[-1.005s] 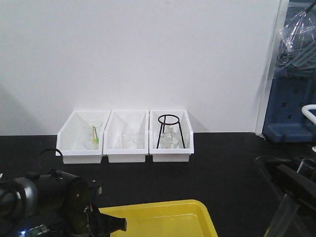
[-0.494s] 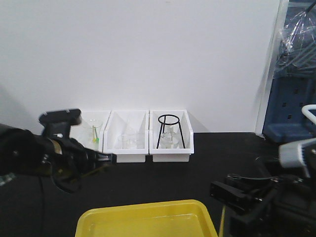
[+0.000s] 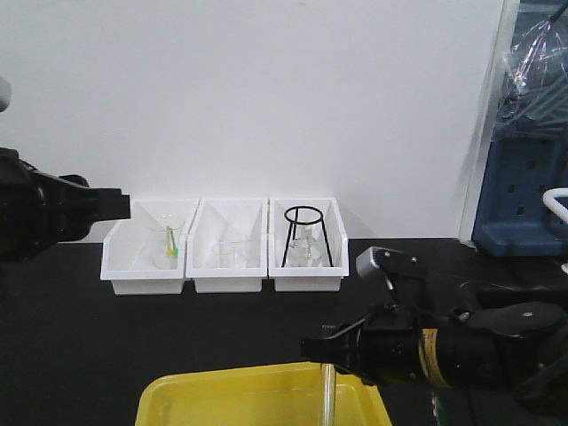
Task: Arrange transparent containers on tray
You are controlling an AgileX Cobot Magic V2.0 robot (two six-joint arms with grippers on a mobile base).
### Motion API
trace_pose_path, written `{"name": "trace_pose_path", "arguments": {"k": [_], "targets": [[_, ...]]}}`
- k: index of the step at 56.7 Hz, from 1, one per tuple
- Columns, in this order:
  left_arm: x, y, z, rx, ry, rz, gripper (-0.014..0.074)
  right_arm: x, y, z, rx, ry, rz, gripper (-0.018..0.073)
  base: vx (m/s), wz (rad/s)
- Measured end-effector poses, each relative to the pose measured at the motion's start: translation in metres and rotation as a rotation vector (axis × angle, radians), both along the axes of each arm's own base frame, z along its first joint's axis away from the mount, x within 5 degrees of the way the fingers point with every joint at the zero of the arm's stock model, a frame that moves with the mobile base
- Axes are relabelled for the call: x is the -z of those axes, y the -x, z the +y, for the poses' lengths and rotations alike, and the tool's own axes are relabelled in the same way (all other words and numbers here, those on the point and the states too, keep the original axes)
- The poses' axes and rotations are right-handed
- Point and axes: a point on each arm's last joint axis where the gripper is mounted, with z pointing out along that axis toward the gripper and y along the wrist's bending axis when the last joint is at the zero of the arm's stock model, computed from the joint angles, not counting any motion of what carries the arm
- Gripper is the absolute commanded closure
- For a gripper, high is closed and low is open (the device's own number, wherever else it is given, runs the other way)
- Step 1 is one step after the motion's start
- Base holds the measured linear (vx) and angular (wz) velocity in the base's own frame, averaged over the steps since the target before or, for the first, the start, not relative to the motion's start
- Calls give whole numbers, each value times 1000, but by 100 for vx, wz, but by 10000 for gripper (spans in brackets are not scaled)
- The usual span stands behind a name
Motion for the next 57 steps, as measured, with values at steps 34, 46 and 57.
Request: {"name": "trace_pose_path", "arguments": {"k": [34, 46, 57], "targets": [[2, 10, -1, 21, 40, 83, 179, 84, -33, -6, 172, 158, 137, 542, 0, 0], [2, 10, -1, 21, 40, 84, 179, 98, -35, -6, 161, 189, 154, 407, 0, 0], [2, 10, -1, 21, 40, 84, 179, 103, -36, -7, 159, 209, 153, 190, 0, 0]]}}
